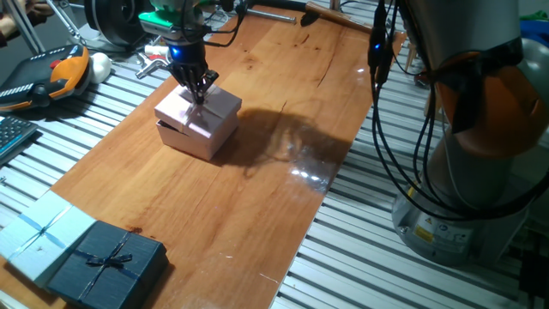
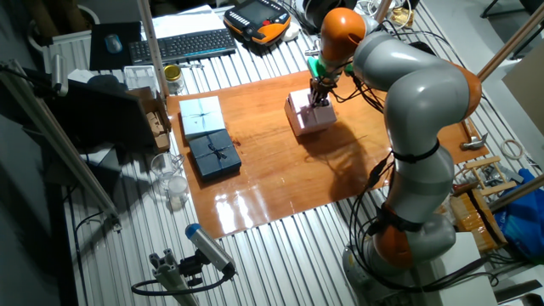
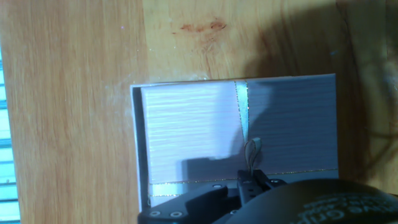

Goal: Cover the box

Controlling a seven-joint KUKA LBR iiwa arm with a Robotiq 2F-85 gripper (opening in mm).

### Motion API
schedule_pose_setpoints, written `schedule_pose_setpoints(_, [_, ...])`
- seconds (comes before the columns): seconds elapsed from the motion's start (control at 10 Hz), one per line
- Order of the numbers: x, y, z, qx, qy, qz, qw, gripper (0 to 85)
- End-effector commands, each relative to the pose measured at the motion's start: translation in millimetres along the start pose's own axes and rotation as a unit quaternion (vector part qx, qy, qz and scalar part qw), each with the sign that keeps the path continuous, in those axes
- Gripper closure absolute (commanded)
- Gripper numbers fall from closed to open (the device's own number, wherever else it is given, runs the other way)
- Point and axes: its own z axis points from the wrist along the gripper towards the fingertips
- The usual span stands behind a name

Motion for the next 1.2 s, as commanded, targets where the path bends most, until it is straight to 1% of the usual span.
schedule_pose_setpoints(0.0, [0.7, 0.3, 0.3, 0.0, 0.0, 0.001, 1.0, 85.0])
schedule_pose_setpoints(0.3, [0.9, 2.8, 1.2, 0.001, 0.0, 0.002, 1.0, 85.0])
schedule_pose_setpoints(0.6, [-1.0, 10.2, 3.4, 0.004, 0.001, 0.003, 1.0, 85.0])
schedule_pose_setpoints(1.1, [1.7, 12.1, 9.2, 0.005, 0.002, 0.005, 1.0, 85.0])
